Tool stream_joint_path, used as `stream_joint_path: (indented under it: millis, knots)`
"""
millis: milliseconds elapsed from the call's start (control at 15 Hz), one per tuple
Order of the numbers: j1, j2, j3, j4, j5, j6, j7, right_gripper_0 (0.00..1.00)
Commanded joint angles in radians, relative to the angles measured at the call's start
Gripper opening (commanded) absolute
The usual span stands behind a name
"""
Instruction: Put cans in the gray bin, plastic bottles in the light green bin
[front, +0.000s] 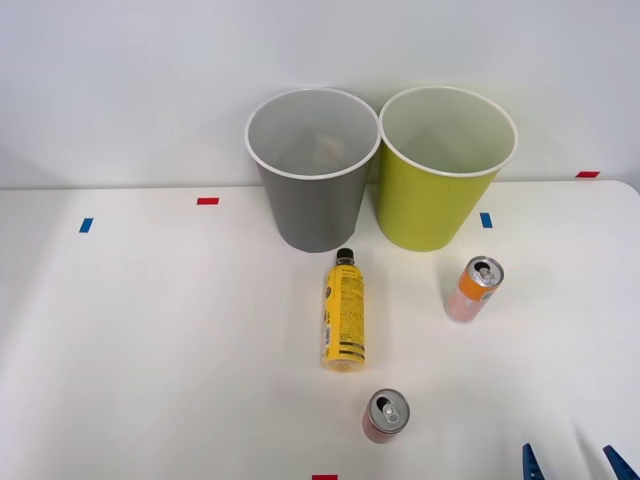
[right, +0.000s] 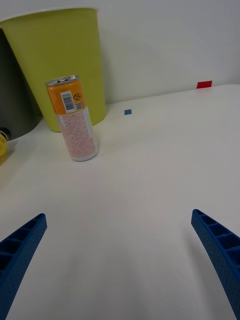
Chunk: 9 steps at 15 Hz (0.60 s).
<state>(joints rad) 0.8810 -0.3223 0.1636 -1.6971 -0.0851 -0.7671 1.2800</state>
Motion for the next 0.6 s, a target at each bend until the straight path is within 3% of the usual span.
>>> stream_joint_path:
  millis: [67,600]
  knots:
    - [-0.001,0.000,-0.012,-0.001,0.007,0.000,0.015,1.00]
    - [-0.001,0.000,-0.012,-0.001,0.007,0.000,0.015,1.00]
